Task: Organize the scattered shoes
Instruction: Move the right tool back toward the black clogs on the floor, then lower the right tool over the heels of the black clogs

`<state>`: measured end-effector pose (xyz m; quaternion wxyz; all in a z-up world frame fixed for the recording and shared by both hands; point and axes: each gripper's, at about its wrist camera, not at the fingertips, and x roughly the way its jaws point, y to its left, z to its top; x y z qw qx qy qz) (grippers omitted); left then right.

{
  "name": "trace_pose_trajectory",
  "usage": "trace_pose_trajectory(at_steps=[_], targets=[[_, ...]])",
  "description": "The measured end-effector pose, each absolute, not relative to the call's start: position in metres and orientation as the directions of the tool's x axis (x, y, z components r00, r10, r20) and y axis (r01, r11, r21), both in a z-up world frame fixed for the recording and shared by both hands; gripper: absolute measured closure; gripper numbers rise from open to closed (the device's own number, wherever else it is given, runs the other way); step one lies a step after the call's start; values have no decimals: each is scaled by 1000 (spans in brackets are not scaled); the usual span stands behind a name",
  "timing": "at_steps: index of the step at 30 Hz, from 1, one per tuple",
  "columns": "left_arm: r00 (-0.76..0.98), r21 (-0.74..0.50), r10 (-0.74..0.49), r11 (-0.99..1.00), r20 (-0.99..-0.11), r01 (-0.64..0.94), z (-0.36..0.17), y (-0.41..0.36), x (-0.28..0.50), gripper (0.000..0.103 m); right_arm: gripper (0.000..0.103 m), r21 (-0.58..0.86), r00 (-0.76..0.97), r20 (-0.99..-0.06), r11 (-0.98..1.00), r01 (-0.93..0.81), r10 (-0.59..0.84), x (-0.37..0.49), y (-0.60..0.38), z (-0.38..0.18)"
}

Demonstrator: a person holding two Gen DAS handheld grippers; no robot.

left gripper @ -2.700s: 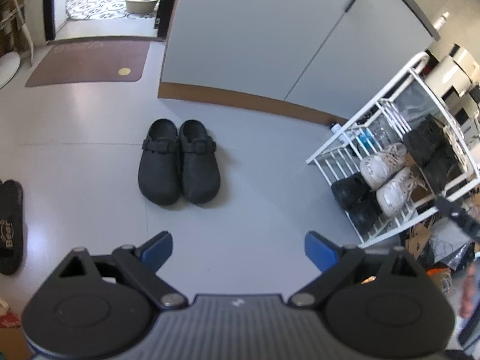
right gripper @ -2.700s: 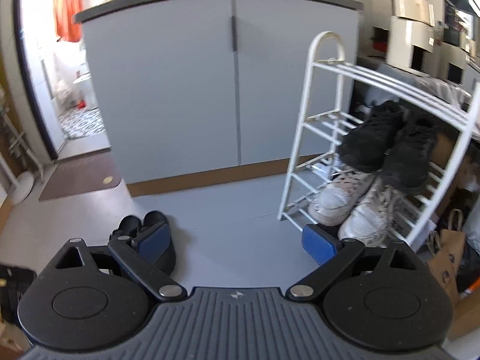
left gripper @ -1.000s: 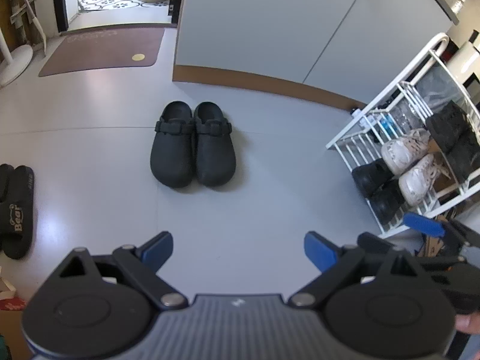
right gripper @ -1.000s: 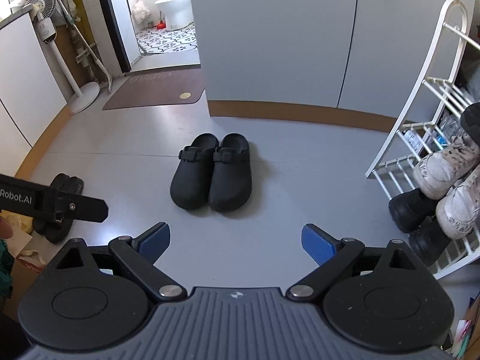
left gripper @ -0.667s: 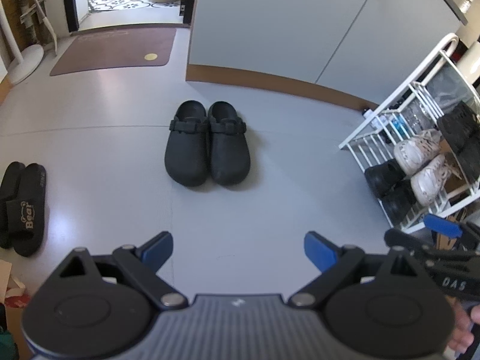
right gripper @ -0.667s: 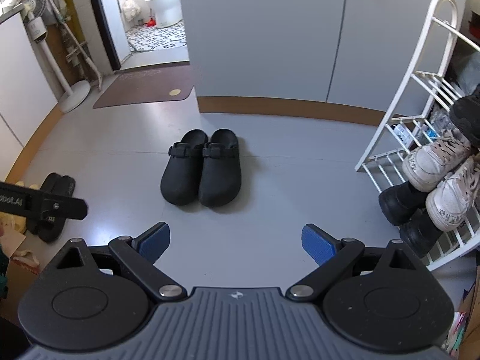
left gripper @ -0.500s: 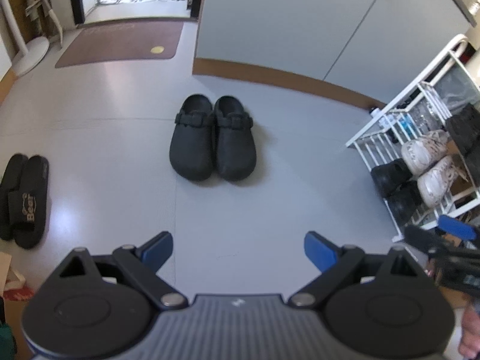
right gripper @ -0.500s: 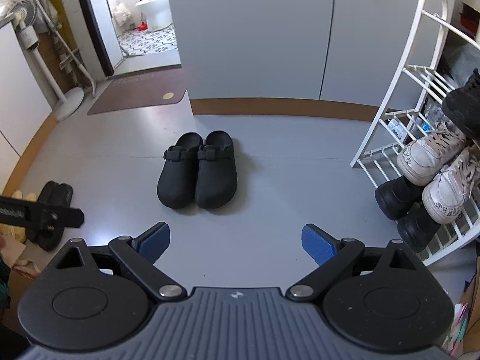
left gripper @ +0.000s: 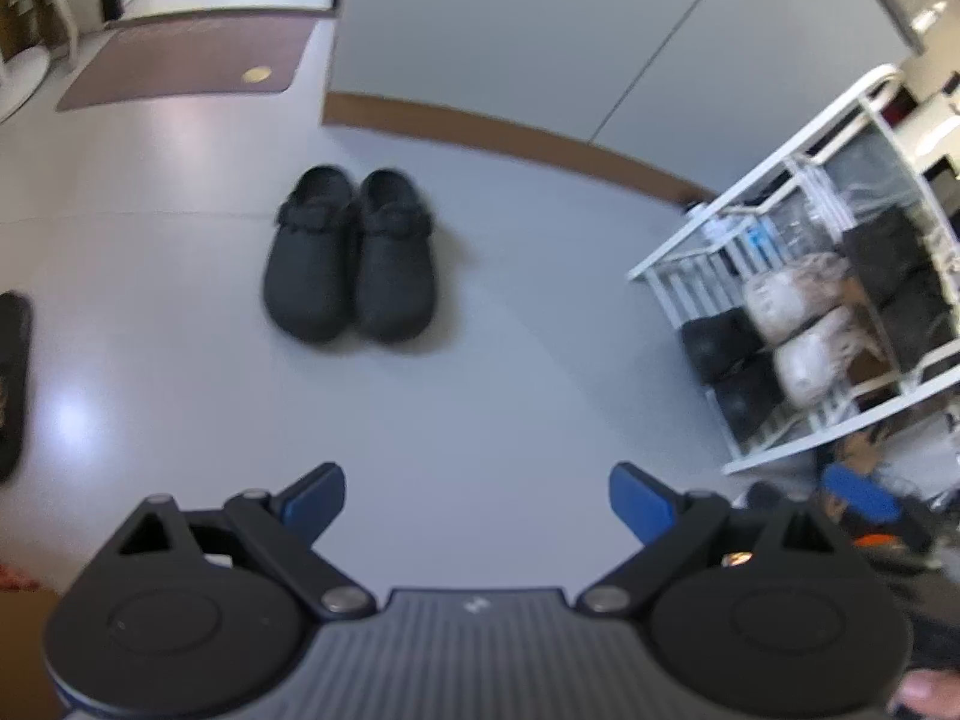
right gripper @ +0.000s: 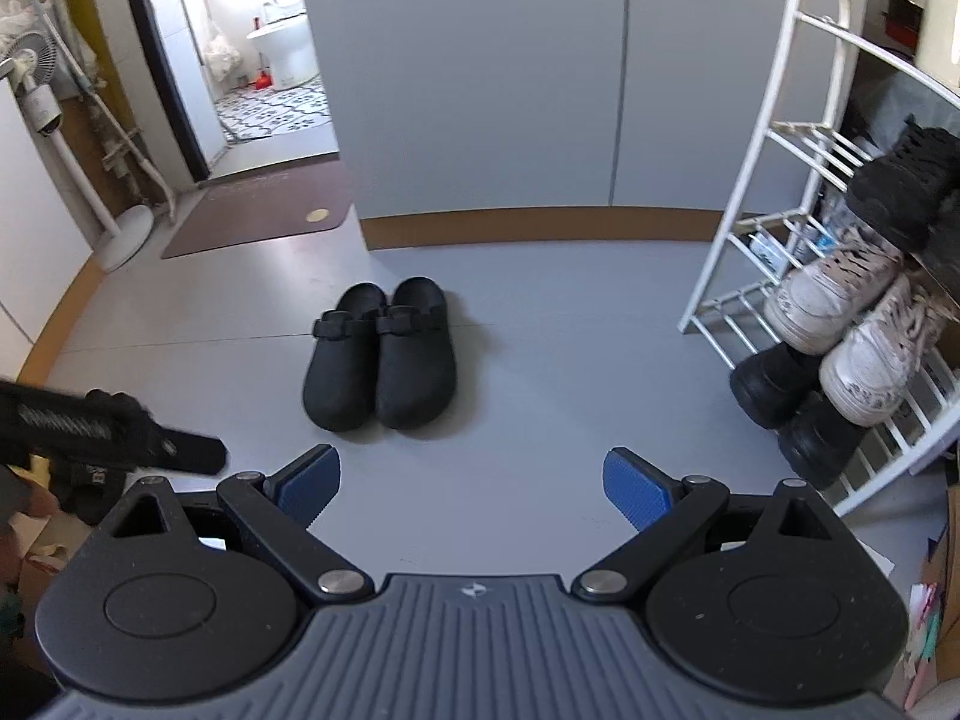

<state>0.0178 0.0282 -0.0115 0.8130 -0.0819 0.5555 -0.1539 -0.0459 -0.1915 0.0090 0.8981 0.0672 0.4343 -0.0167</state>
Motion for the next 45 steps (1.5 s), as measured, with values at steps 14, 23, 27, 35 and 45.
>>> trace_pose_trajectory(at_steps=[14,23,27,35,45], targets=[[307,-310,-367,925,-878,221,-9,28,13,6,5,59,585,-810,989,139,-34,-21,-198,-18],[357,-255,-314,945,-880,205,-3,53,16,6,6,75,561,-828,991,111,0,24,-196,-38],[422,-187,-253,963,-870,193,4,67,14,6,6,143,537,-841,982,122,55,53,-197,-49],[405,-193,-230,972,-885,132,-5,98,22,6,6,269,521,-835,957,104,178,100,-186,-70],[425,-265,-239,964,-873,-4,-9,127,45,6,6,304,533,-806,953,1,257,177,-156,-101]])
